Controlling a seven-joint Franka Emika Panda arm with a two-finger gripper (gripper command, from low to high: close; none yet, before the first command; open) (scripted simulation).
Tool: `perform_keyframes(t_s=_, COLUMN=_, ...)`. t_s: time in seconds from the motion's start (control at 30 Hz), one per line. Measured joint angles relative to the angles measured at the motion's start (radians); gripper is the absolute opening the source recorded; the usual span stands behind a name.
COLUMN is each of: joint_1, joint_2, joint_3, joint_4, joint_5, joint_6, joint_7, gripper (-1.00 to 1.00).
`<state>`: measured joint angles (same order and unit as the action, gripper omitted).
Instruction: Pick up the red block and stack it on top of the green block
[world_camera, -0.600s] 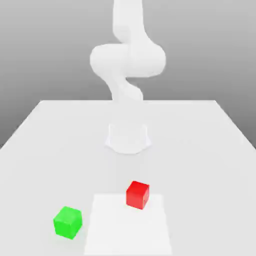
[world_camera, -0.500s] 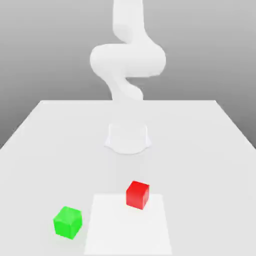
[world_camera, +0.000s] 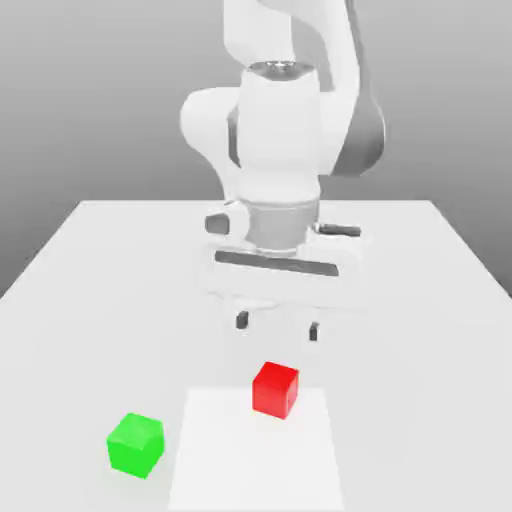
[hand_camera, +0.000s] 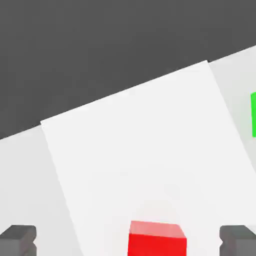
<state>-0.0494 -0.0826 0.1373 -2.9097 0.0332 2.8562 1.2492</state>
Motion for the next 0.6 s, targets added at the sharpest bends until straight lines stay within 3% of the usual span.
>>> perform_keyframes(t_s=0.17, joint_1=0.041, joint_2=0.213, joint_3=-0.069, joint_4=0.009, joint_5=-0.112, joint_6=0.176, joint_7=0.096, gripper=0.0)
perform_keyframes(t_s=0.2, joint_1=0.06, joint_2=0.248, joint_3=-0.089, joint_4=0.013, joint_5=-0.119, joint_6=0.205, joint_7=0.102, gripper=-1.0)
perform_keyframes(t_s=0.43, joint_1=0.063, joint_2=0.256, joint_3=-0.094, joint_4=0.014, joint_5=-0.129, joint_6=0.213, joint_7=0.11, gripper=-1.0)
perform_keyframes(t_s=0.6, joint_1=0.051, joint_2=0.1, joint_3=-0.058, joint_4=-0.008, joint_5=-0.045, joint_6=0.08, joint_7=0.049, gripper=-1.0)
